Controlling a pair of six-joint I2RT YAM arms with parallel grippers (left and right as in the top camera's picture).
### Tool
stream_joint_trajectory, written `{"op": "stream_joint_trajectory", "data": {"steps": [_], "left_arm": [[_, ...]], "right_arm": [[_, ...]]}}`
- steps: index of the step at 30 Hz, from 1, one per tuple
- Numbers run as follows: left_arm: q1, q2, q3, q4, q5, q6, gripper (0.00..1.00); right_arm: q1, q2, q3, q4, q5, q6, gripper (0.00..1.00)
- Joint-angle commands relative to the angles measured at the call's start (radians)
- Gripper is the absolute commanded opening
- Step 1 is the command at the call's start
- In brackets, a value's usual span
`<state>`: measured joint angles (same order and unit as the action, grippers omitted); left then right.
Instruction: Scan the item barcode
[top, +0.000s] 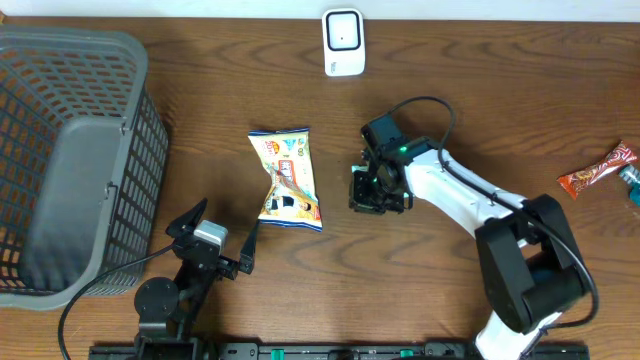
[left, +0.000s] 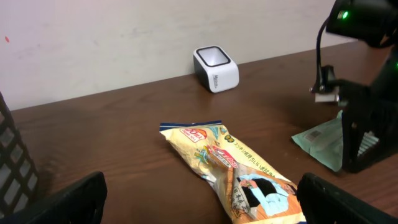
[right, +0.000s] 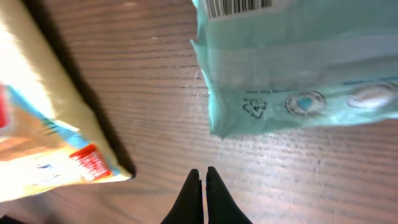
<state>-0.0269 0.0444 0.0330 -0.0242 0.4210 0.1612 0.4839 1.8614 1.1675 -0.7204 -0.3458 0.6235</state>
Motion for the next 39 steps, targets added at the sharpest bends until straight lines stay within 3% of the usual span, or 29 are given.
{"op": "stream_joint_trajectory", "data": {"steps": [1,2,4,5,8,13,22,32,39], "left_arm": [[0.006,0.0,-0.029,-0.015,0.02,-0.001,0.98],[0.006,0.0,-0.029,-0.015,0.02,-0.001,0.98],[0.006,0.0,-0.029,-0.015,0.02,-0.001,0.98],[0.006,0.0,-0.029,-0.015,0.02,-0.001,0.98],[0.006,0.0,-0.029,-0.015,0.02,-0.001,0.98],[0.006,0.0,-0.029,-0.015,0.02,-0.001,0.98],[0.006,0.0,-0.029,-0.015,0.02,-0.001,0.98],[0.006,0.0,-0.029,-0.015,0.02,-0.001,0.98],[0.006,0.0,-0.029,-0.015,0.02,-0.001,0.98]], "right_arm": [[-0.034,-0.088,0.004,-0.009,-0.012,0.02,0.01],[-0.042,-0.109,0.004,-0.009,-0.009,0.019,0.03],[-0.052,-0.143,0.004,-0.009,0.031,0.019,0.22],[-0.056,-0.163,0.004,-0.009,0.08,0.019,0.48],[-0.058,-0.181,0.003,-0.015,0.245,0.046,0.98],[-0.068,-0.165,-0.035,-0.005,0.346,0.121,0.99],[-0.101,-0.163,-0.192,0.262,0.367,0.159,0.99],[-0.114,-0.163,-0.317,0.366,0.404,0.364,0.75],[-0.131,-0.163,-0.368,0.412,0.421,0.401,0.75]]}}
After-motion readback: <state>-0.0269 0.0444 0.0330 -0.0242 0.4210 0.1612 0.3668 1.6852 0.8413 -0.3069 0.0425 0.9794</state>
